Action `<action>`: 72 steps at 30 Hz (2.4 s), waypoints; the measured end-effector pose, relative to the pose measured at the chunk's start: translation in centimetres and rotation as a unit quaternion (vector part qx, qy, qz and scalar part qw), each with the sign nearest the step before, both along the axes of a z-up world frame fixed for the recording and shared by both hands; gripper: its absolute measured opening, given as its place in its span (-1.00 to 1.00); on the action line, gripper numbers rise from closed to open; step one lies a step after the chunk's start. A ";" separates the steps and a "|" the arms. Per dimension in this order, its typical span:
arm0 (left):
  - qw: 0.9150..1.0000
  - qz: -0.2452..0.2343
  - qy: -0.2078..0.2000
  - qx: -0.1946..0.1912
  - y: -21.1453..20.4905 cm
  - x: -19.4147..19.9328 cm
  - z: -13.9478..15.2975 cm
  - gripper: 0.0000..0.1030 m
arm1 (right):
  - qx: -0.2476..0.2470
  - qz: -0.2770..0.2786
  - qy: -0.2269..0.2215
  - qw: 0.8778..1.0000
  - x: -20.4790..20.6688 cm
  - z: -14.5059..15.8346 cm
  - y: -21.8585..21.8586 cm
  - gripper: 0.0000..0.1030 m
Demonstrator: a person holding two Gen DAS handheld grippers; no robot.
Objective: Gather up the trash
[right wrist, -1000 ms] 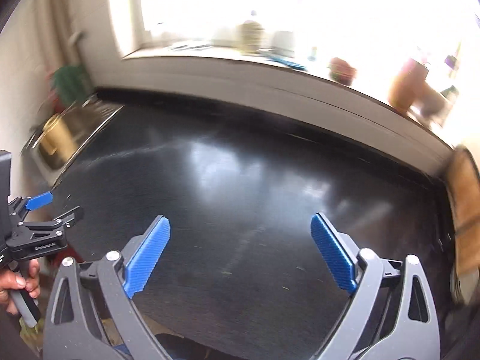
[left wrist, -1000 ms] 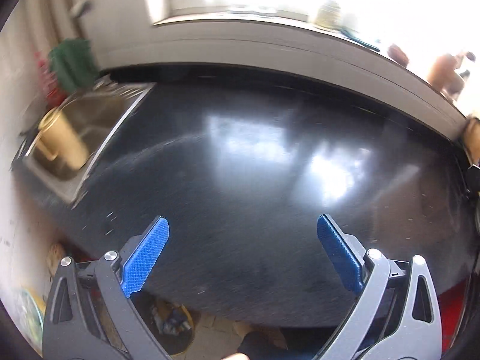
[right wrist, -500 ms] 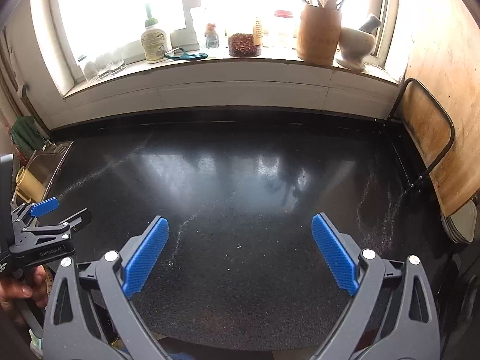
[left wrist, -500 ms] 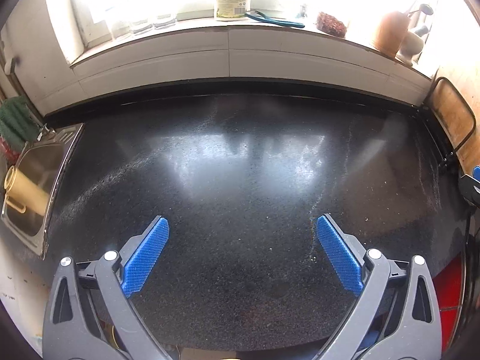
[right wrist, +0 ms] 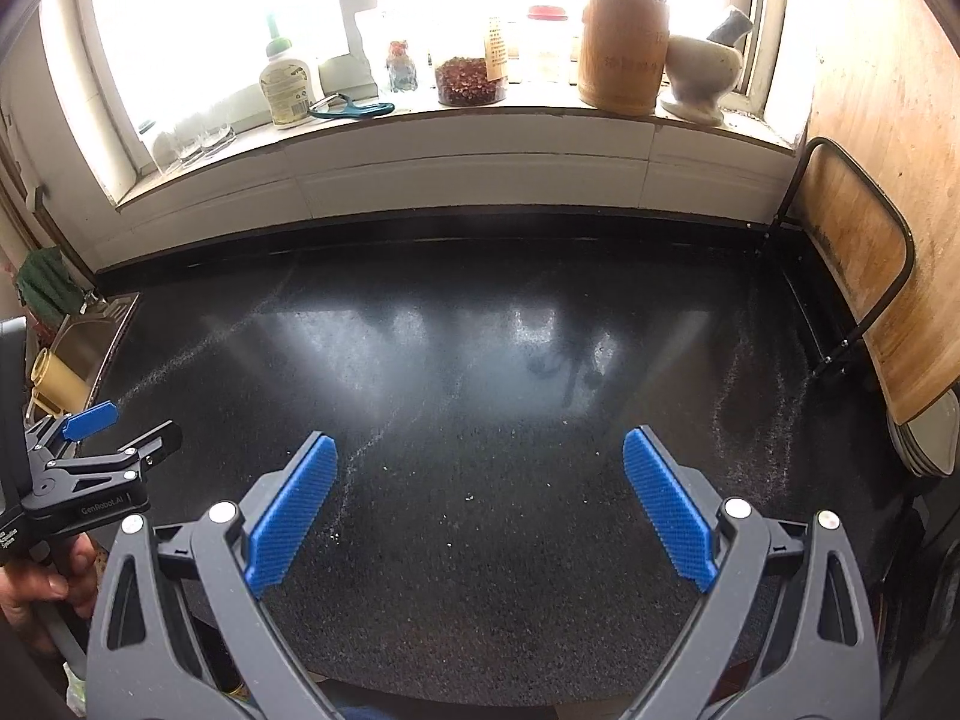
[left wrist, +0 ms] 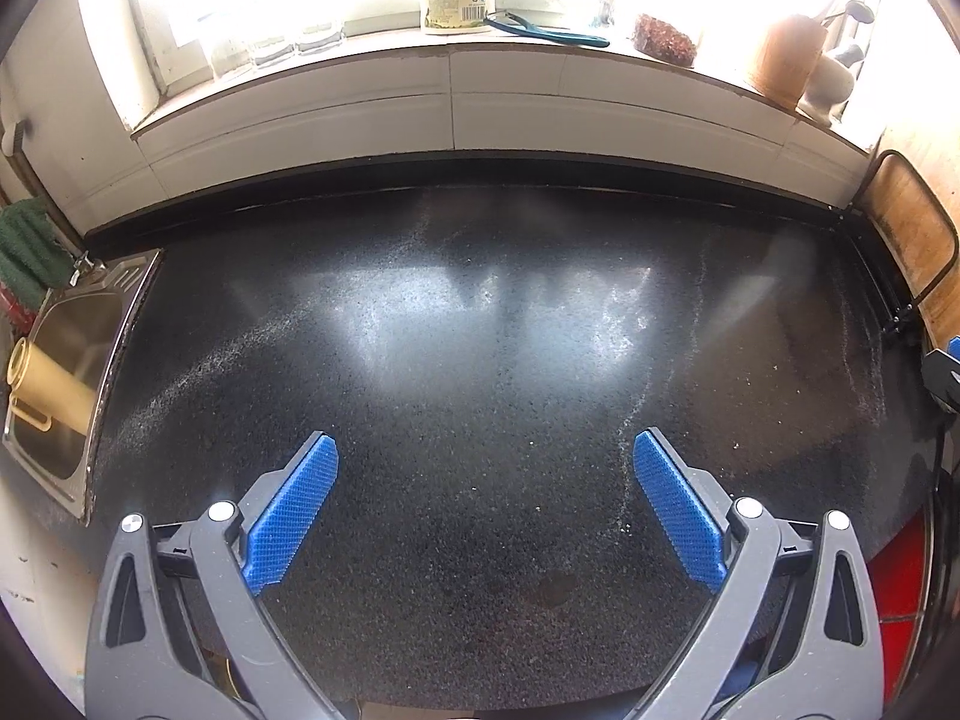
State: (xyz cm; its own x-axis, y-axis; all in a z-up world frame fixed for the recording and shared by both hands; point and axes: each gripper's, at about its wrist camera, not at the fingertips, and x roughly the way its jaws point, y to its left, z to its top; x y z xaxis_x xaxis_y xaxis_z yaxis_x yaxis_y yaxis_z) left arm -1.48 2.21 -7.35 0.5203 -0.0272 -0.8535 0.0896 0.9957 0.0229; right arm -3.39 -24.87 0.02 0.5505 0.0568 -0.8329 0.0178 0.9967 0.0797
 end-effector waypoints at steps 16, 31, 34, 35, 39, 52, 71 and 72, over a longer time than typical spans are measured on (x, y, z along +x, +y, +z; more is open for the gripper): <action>1.000 -0.002 0.003 0.000 0.0 0.4 -0.3 0.87 | 0.001 0.001 0.006 1.000 1.1 -0.4 -0.2 0.81; 1.000 -0.002 0.006 0.000 0.0 0.8 -0.6 0.87 | 0.004 0.002 0.010 1.000 1.6 -0.6 -0.4 0.81; 1.000 -0.002 0.006 0.000 0.0 0.8 -0.6 0.87 | 0.005 0.002 0.011 1.000 1.6 -0.6 -0.3 0.81; 1.000 -0.002 0.006 0.000 0.0 0.8 -0.5 0.87 | 0.005 0.002 0.010 1.000 1.6 -0.6 -0.3 0.81; 1.000 -0.002 0.005 0.000 0.0 0.8 -0.5 0.87 | 0.006 0.004 0.011 1.000 1.9 -0.7 -0.3 0.81; 1.000 -0.003 0.005 -0.001 0.1 1.0 -0.5 0.87 | 0.008 0.004 0.012 1.000 2.1 -0.7 -0.3 0.81; 1.000 -0.007 -0.001 0.005 0.1 1.5 -0.7 0.87 | 0.009 0.007 0.011 1.000 2.7 -1.3 -0.7 0.82; 1.000 -0.006 -0.001 0.007 0.1 1.7 -1.0 0.87 | 0.008 0.006 0.009 1.000 2.7 -1.5 -0.8 0.85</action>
State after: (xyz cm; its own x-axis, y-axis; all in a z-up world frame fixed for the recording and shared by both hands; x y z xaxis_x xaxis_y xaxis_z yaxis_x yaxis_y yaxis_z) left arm 0.19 2.32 -8.34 0.5211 -0.0227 -0.8532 0.1025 0.9941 0.0361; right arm -0.65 -25.69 -1.43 0.5341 0.0778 -0.8419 0.0066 0.9953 0.0961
